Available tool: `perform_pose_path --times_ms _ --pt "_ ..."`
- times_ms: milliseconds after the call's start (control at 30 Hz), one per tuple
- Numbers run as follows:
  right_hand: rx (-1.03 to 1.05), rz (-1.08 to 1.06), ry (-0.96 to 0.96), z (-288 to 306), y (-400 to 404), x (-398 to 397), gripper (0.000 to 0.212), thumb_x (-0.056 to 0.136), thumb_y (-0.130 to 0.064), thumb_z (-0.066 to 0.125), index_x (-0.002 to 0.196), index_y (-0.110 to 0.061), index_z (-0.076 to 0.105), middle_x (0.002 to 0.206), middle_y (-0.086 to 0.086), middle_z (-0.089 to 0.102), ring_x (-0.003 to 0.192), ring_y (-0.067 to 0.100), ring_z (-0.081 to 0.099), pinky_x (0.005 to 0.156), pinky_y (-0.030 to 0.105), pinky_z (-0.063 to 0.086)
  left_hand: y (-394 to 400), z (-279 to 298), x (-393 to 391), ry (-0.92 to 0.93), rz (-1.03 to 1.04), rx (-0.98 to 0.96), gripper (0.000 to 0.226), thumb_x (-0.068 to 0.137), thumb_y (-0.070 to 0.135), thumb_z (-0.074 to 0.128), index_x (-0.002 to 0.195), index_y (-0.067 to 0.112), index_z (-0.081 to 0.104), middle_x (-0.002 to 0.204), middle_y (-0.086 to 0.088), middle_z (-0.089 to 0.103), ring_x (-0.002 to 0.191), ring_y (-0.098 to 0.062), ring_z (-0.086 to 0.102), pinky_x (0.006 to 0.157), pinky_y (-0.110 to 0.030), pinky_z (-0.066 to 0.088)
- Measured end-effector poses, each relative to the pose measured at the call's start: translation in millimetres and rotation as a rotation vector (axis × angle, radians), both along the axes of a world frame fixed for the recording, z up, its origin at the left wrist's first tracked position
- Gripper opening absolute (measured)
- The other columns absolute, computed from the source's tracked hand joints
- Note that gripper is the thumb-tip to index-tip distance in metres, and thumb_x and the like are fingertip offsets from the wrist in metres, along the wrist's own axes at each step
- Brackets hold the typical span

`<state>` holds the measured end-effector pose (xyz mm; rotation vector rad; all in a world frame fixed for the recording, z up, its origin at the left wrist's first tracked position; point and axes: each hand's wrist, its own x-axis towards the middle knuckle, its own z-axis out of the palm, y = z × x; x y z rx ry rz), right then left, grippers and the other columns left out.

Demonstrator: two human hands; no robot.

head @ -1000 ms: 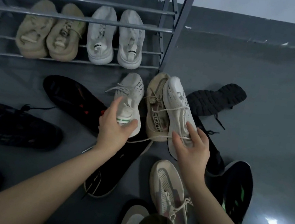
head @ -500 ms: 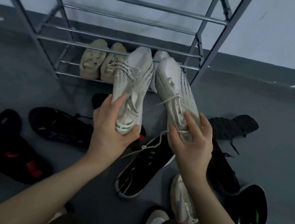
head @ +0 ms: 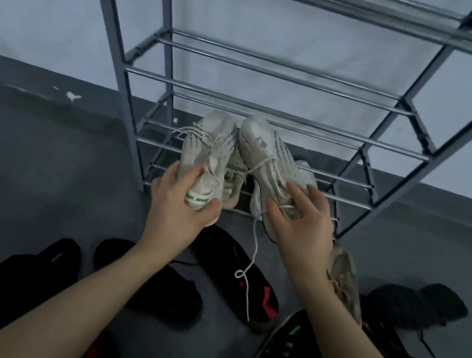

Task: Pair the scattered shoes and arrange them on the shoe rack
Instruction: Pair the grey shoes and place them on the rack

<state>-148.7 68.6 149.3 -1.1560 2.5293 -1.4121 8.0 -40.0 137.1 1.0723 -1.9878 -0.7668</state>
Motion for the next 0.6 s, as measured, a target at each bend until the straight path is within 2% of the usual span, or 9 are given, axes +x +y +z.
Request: perform_pose_path --times_ms 67,133,200,300,433,533,600 --pt "-0.032 -0.002 0.007 -5 -29 -1 0.046 0.078 -0.044 0.069 0.122 -0.033 0.060 0.144 -0.001 0.041 0.130 0.016 0.041 0.098 0.037 0.043 -28 -5 -3 -0.009 0.005 0.007 0.055 0.071 0.025 0.071 0.124 0.020 0.057 0.131 -0.013 0.048 0.122 -0.032 0.040 0.099 -0.028 0.027" --pt "-0.040 -0.018 0.027 -8 -60 -5 0.047 0.077 -0.046 0.068 0.121 -0.034 0.060 0.144 -0.001 0.041 0.131 0.015 0.040 0.096 0.034 0.041 -55 -10 -9 -0.004 0.012 0.024 0.056 0.071 0.027 0.071 0.125 0.022 0.056 0.139 -0.015 0.042 0.132 -0.031 0.029 0.102 -0.028 0.022" --pt "-0.034 -0.017 0.046 -12 -90 -11 0.048 0.077 -0.045 0.068 0.122 -0.031 0.060 0.144 0.000 0.042 0.131 0.018 0.040 0.095 0.035 0.039 -82 -15 -17 -0.012 0.001 0.012 0.056 0.071 0.027 0.072 0.124 0.024 0.056 0.140 -0.014 0.040 0.130 -0.034 0.029 0.102 -0.034 0.025" --pt "-0.009 -0.025 0.026 -20 -129 -23 0.050 0.078 -0.043 0.068 0.125 -0.028 0.058 0.144 0.002 0.040 0.130 0.024 0.041 0.098 0.042 0.042 -116 -21 -31 -0.036 -0.016 0.009 0.057 0.071 0.027 0.073 0.125 0.026 0.055 0.145 -0.015 0.034 0.128 -0.035 0.027 0.101 -0.044 0.028" --pt "0.024 -0.064 0.005 -30 -166 -34 0.051 0.080 -0.043 0.067 0.127 -0.025 0.056 0.144 0.005 0.040 0.131 0.026 0.039 0.099 0.049 0.042 -150 -28 -51 -0.077 -0.046 -0.007 0.060 0.071 0.030 0.071 0.128 0.024 0.053 0.145 -0.017 0.033 0.127 -0.037 0.028 0.102 -0.047 0.028" --pt "0.117 -0.003 -0.022 -37 -184 -34 0.053 0.081 -0.044 0.065 0.128 -0.023 0.052 0.146 0.007 0.034 0.127 0.032 0.042 0.096 0.050 0.043 -164 -36 -61 -0.164 -0.087 0.014 0.065 0.075 0.030 0.071 0.135 0.025 0.046 0.150 -0.020 0.025 0.134 -0.036 0.022 0.107 -0.046 0.023" --pt "0.162 0.054 0.004 -44 -185 -34 0.055 0.082 -0.046 0.064 0.130 -0.024 0.050 0.146 0.007 0.033 0.126 0.033 0.042 0.097 0.050 0.043 -171 -41 -59 -0.185 -0.100 0.041 0.069 0.076 0.034 0.070 0.138 0.025 0.040 0.148 -0.020 0.026 0.137 -0.035 0.023 0.110 -0.046 0.027"
